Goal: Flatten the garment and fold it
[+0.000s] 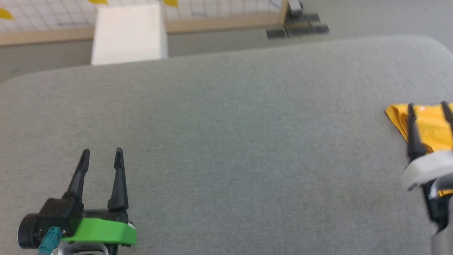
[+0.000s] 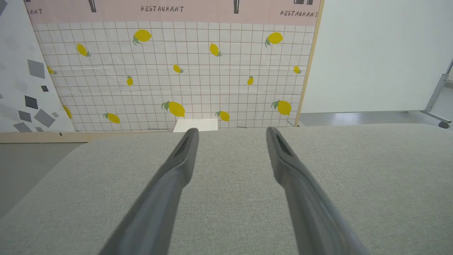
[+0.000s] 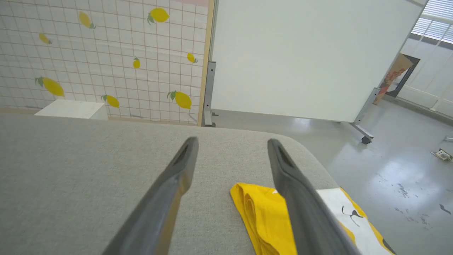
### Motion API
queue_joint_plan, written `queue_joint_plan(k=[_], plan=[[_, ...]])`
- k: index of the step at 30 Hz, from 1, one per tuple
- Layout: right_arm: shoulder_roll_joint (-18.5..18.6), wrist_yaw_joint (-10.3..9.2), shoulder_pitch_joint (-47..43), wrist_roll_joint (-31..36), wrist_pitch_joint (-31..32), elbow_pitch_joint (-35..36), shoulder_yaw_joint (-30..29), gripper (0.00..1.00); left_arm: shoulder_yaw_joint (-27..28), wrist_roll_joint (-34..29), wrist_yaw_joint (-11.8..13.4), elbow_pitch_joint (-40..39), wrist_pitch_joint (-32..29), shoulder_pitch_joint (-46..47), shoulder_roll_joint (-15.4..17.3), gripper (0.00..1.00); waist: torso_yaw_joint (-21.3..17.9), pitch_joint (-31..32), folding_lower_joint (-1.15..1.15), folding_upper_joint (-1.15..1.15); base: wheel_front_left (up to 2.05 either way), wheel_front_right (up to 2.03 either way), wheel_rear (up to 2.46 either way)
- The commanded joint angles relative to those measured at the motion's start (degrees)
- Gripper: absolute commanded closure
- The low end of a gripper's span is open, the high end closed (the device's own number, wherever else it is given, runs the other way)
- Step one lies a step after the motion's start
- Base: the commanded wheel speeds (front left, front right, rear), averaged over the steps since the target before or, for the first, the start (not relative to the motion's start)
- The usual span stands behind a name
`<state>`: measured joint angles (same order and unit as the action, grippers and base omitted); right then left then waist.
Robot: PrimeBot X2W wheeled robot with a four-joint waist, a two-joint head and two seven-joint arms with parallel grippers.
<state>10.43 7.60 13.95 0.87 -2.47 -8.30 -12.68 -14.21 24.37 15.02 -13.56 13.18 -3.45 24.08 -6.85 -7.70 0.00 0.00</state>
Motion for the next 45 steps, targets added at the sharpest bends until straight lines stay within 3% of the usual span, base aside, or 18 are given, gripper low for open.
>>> queue_joint_plan(k=[1,7,13,36,37,45], plan=[[-1.60,-0.11,-1.95,0.97,0.39,2.60,0.34,0.00,-0.11,0.86,0.10,0.20,-0.08,-0.73,0.12,0.00,5.09,5.84,0.00,0.00,0.00,0.00,0.00],[-6.46,-0.11,-11.52,2.37,1.28,15.21,1.65,0.00,-1.02,1.01,0.25,0.91,0.19,-2.36,-0.63,0.00,6.83,8.57,0.00,0.00,0.00,0.00,0.00],[-7.49,-0.11,-17.71,1.58,0.42,19.94,2.70,0.00,-2.00,0.58,0.24,2.95,0.80,-4.03,-1.61,0.00,6.89,10.04,0.00,0.00,0.00,0.00,0.00],[-7.55,-0.11,-20.40,-2.45,-4.80,8.67,2.82,0.00,-0.98,-0.83,-3.58,10.70,1.81,-5.53,-6.18,0.00,5.54,10.95,0.00,0.00,0.00,0.00,0.00],[-7.50,0.00,-20.31,-2.57,-4.33,8.73,2.87,1.00,-1.13,-0.72,-3.59,10.70,1.53,-4.77,-6.07,1.00,5.54,10.95,0.00,0.00,0.00,0.00,0.00],[-7.50,0.00,-20.15,-2.46,-4.19,8.69,3.15,1.00,-0.90,-1.31,-4.02,10.80,1.14,-4.53,-6.47,1.00,5.55,10.88,0.00,0.00,0.00,0.00,0.00]])
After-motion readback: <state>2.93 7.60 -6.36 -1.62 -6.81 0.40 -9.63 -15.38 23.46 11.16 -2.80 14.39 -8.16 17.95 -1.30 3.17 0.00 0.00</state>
